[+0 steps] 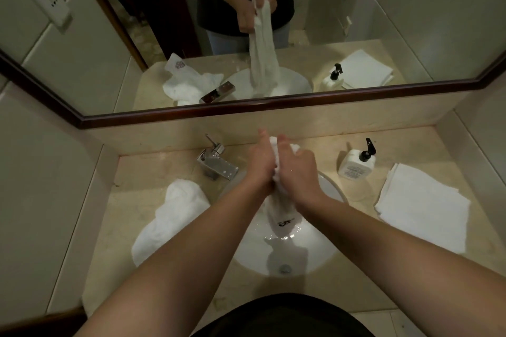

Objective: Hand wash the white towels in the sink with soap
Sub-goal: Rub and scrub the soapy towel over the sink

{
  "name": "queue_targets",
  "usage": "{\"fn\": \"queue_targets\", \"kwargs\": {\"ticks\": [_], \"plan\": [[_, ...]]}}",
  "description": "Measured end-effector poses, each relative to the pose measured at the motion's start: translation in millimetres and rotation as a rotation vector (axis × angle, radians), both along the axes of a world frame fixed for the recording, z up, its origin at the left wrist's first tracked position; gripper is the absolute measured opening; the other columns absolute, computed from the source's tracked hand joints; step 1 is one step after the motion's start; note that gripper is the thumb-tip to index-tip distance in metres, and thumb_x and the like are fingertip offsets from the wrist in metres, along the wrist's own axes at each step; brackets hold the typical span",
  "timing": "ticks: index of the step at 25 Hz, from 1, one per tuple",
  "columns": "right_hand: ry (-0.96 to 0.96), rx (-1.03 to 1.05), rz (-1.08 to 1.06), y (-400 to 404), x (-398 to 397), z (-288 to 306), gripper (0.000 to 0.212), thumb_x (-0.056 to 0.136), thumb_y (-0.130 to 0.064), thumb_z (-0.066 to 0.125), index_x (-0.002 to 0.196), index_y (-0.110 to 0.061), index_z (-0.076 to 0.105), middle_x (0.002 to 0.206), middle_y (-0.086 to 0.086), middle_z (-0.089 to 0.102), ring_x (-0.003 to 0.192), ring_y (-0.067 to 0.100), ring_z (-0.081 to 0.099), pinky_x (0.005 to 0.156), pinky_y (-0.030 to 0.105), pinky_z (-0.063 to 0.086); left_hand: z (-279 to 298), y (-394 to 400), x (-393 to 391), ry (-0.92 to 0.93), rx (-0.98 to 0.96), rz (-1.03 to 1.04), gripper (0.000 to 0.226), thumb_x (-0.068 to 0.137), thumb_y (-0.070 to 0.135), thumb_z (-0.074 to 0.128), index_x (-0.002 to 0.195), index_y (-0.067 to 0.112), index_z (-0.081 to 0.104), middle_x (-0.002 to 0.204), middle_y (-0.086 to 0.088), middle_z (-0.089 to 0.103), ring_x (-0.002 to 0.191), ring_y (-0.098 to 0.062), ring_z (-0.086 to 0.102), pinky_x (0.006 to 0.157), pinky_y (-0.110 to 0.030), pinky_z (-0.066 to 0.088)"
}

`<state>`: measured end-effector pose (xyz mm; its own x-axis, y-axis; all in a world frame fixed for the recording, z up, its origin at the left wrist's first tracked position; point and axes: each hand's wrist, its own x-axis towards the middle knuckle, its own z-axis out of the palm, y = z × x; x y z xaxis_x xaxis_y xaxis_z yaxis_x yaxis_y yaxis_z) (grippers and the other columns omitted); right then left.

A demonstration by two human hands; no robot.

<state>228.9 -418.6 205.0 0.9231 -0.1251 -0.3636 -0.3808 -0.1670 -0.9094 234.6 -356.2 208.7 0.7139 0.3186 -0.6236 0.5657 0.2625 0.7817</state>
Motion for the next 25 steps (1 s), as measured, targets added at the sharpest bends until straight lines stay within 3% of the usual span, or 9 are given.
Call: {"fn": "queue_targets", "kwargs": {"ticks": [4,7,11,14,16,18,20,23,25], "plan": [[0.018,0.041,-0.193,-4,16,0,0.05,0.098,-0.05,0.05,0.071,-0.011,0.064,0.071,0.007,0.07,0.066,0.019,0.068,0.061,0.031,0.049,0,-6,-5,-0.02,0.119,-0.051,0.055,0.105,0.052,0.033,0.076,0.016,0.063,0.073,-0.002,0.064,0.074,-0.019,0.063,0.067,-0.029,0.045],[-0.041,0.002,-0.029,3,-2,-7,0.049,0.098,-0.049,0.05,0.071,-0.012,0.067,0.066,0.003,0.07,0.061,0.013,0.068,0.055,0.026,0.05,-1,1,-4,-0.011,0.044,-0.01,0.057,0.103,0.054,0.037,0.073,0.012,0.062,0.069,-0.002,0.065,0.068,-0.018,0.064,0.059,-0.027,0.045],[-0.041,0.003,-0.171,-1,22,9,0.052,0.1,-0.047,0.048,0.061,-0.014,0.058,0.062,0.002,0.064,0.057,0.012,0.061,0.058,0.026,0.044,2,-4,-6,-0.093,0.152,-0.085,0.065,0.102,0.059,0.03,0.074,0.01,0.061,0.068,-0.005,0.063,0.063,-0.017,0.06,0.061,-0.028,0.046],[-0.055,-0.001,-0.04,9,3,11,0.047,0.099,-0.048,0.05,0.067,-0.015,0.062,0.061,-0.003,0.064,0.055,0.004,0.062,0.051,0.018,0.043,10,7,1,-0.053,0.045,0.008,0.064,0.104,0.057,0.028,0.073,0.01,0.059,0.064,-0.004,0.062,0.058,-0.015,0.061,0.05,-0.02,0.048],[-0.072,-0.003,-0.083,8,2,12,0.046,0.099,-0.048,0.05,0.068,-0.016,0.062,0.063,-0.003,0.065,0.057,0.004,0.062,0.053,0.02,0.043,9,7,-2,-0.08,-0.008,-0.03,0.063,0.104,0.056,0.028,0.07,0.013,0.058,0.061,-0.003,0.062,0.058,-0.014,0.062,0.057,-0.023,0.052],[-0.047,0.012,-0.224,3,16,17,0.049,0.099,-0.048,0.048,0.066,-0.014,0.061,0.067,0.001,0.066,0.063,0.014,0.064,0.059,0.025,0.042,7,-1,-7,-0.132,0.048,-0.074,0.064,0.104,0.056,0.029,0.062,0.016,0.055,0.061,-0.005,0.062,0.061,-0.018,0.06,0.066,-0.031,0.05],[-0.023,0.022,-0.223,8,10,12,0.049,0.099,-0.05,0.048,0.07,-0.014,0.064,0.07,0.003,0.069,0.067,0.017,0.067,0.059,0.026,0.046,10,2,-6,-0.127,0.052,-0.035,0.062,0.104,0.054,0.031,0.06,0.016,0.053,0.059,-0.003,0.06,0.057,-0.018,0.057,0.062,-0.03,0.048],[-0.078,-0.001,-0.054,13,-10,6,0.048,0.099,-0.048,0.049,0.067,-0.015,0.065,0.061,-0.001,0.067,0.054,0.004,0.064,0.048,0.016,0.045,10,12,-7,-0.116,-0.106,-0.058,0.063,0.103,0.058,0.031,0.067,0.012,0.056,0.057,-0.001,0.062,0.054,-0.014,0.061,0.059,-0.026,0.05],[-0.101,-0.011,-0.184,5,5,15,0.052,0.1,-0.046,0.048,0.06,-0.015,0.059,0.058,0.0,0.064,0.051,0.007,0.06,0.051,0.02,0.045,9,6,-11,-0.184,-0.004,-0.159,0.063,0.1,0.062,0.036,0.065,0.013,0.055,0.059,-0.001,0.06,0.056,-0.013,0.057,0.061,-0.026,0.046]]}}
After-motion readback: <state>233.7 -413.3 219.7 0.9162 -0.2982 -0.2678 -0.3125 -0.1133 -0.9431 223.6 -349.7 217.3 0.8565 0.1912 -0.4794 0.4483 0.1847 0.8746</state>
